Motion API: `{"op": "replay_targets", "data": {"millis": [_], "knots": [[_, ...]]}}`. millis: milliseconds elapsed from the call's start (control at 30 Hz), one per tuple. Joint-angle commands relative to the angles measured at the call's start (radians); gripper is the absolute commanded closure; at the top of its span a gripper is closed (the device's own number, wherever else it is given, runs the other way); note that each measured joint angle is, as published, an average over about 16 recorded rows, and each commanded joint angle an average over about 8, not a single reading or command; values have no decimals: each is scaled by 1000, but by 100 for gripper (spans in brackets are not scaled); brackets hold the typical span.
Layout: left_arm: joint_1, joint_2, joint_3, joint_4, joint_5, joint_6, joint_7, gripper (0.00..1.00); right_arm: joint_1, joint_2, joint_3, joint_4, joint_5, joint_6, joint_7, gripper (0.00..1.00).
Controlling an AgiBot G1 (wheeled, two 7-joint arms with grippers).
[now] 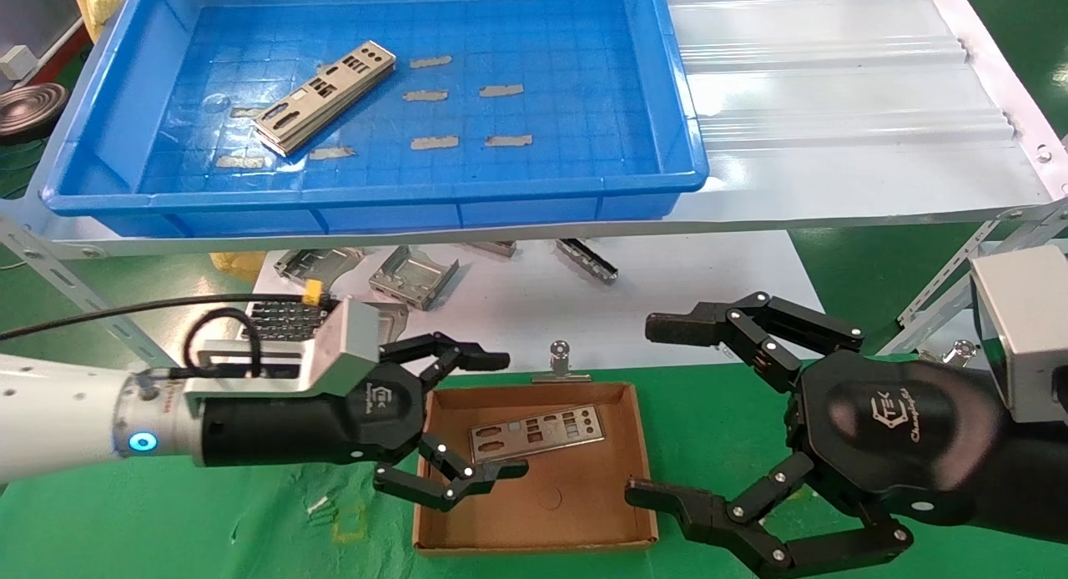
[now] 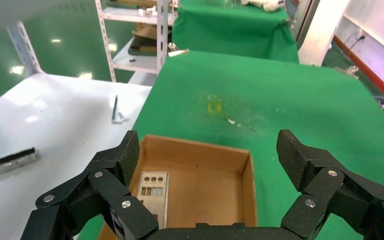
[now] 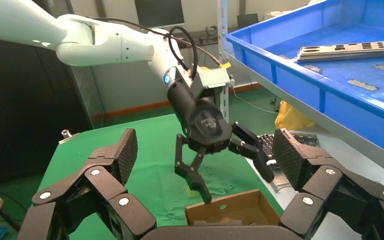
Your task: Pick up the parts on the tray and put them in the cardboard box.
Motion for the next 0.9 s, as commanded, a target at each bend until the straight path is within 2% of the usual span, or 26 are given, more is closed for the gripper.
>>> {"op": "replay_targets", "data": {"millis": [33,900], "knots": [[14,-17,-17,-29,-10,0,-15,0,0,0,0,0,0,0,0,0],[195,-235,-239,-399,-145,2,-215,0,0,0,0,0,0,0,0,0]]}}
